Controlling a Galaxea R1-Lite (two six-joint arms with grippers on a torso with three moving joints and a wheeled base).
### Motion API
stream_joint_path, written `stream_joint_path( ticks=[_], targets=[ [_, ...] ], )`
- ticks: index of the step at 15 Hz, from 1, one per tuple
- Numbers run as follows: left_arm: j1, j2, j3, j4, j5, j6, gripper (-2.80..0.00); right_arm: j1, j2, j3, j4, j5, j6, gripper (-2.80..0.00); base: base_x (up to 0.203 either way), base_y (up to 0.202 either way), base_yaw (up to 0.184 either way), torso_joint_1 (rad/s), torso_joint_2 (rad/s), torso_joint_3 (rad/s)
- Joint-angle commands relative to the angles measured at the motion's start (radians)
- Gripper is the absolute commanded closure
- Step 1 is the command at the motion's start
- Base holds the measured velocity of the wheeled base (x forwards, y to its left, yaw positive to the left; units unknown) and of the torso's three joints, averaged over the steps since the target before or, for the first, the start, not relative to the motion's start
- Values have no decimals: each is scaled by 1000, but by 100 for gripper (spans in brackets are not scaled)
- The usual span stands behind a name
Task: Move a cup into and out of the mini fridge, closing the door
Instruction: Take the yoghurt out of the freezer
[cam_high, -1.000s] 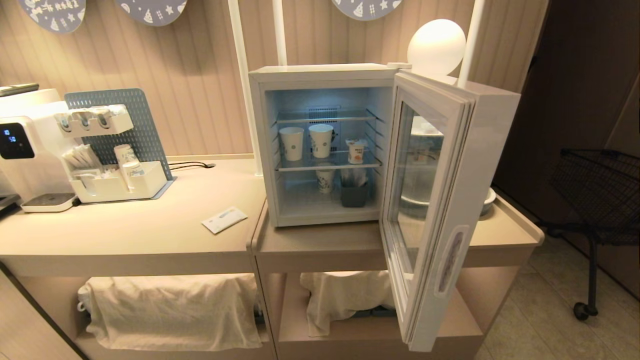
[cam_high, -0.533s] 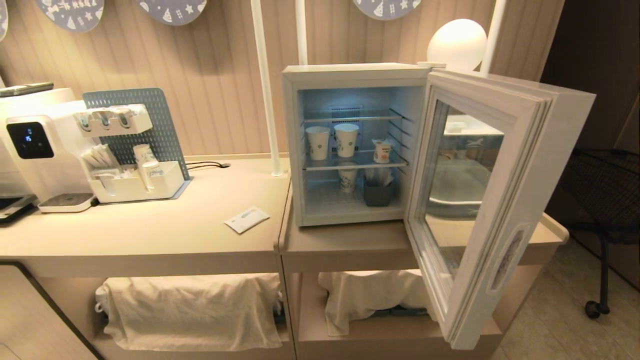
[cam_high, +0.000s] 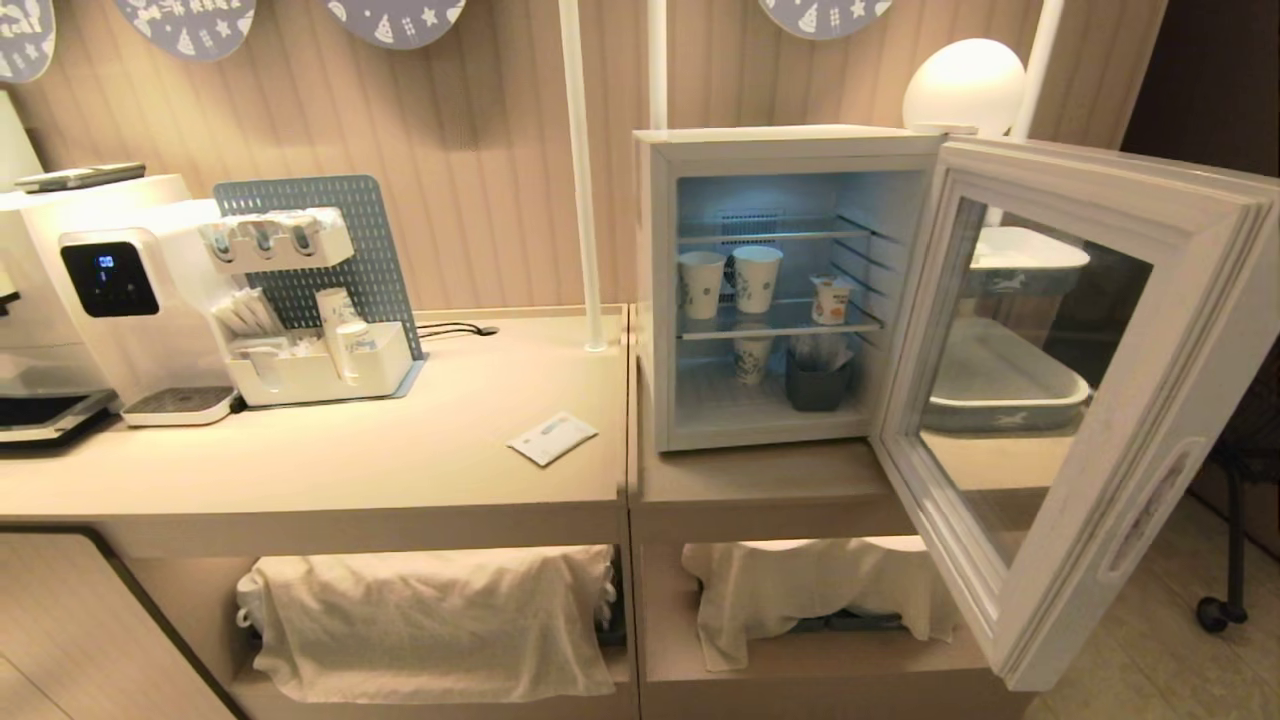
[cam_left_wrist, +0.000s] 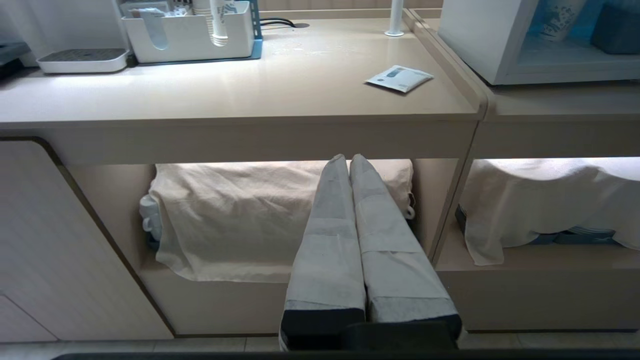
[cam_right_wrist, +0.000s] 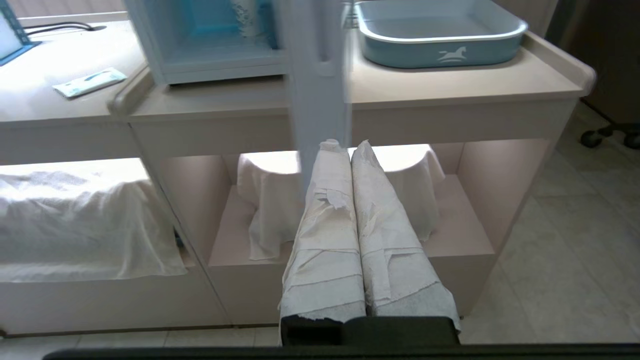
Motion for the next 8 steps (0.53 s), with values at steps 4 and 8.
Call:
stream_joint_path(
  ticks=[4, 8],
  targets=[
    [-2, 0, 2, 0, 1, 0, 0, 0, 1, 0, 0, -1, 0, 0, 0, 192, -2, 4, 3, 6],
    [0, 0, 2, 0, 2, -3, 0, 0, 1, 0, 0, -1, 0, 0, 0, 194, 0, 4, 2, 2]
  ],
)
